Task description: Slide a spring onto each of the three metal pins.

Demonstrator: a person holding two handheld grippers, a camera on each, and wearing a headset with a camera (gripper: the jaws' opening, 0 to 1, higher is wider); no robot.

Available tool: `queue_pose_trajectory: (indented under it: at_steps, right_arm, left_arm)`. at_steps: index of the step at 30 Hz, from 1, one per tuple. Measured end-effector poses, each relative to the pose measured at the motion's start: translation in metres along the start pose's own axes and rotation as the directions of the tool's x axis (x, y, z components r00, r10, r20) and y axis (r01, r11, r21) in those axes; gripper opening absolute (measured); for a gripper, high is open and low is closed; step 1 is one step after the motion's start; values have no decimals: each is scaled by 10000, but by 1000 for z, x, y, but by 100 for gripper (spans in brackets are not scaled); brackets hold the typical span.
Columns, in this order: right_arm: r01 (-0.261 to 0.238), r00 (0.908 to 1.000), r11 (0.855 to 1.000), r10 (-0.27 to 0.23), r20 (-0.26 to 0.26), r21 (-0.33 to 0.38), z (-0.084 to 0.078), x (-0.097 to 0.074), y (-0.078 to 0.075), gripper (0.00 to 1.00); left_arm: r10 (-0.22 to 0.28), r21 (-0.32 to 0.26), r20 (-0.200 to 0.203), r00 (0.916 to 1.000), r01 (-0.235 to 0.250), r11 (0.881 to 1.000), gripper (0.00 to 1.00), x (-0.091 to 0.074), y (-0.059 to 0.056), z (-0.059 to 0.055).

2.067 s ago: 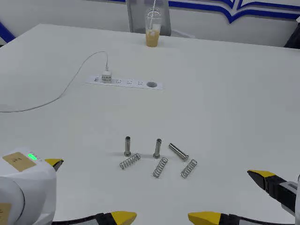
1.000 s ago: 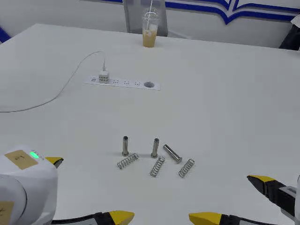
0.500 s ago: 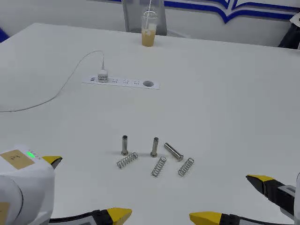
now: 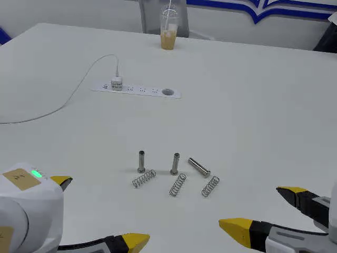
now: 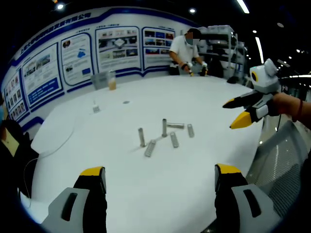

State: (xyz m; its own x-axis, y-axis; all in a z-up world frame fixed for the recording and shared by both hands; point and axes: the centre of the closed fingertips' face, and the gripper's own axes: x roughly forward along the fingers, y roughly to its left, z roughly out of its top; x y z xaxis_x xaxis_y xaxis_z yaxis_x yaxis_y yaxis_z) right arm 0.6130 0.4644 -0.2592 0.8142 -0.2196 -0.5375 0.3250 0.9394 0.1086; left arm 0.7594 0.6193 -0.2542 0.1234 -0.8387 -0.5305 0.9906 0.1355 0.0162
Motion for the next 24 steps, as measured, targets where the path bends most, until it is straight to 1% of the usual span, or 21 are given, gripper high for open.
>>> queue_pose_trajectory:
  at_steps: [8,11,15,24]
  right_arm:
    - [-9,9999,10000,10,-105,78,3,10,-9,80]
    - [-40,9998,10000,41,-177,75,3,14,-12,77]
    - [-118,9997,9999,119,-193,74,4,19,-15,74]
    - [-246,9994,9996,244,-251,-107,9,32,-19,67]
  left_arm:
    - [-18,-21,2,10000,18,10000,93,1,0,-1]
    - [-104,-52,-7,9999,104,9999,93,2,-2,-3]
    - [-116,-68,-55,9999,115,9999,93,3,-3,-6]
    - [-115,-54,30,9999,116,9999,92,6,-3,-5]
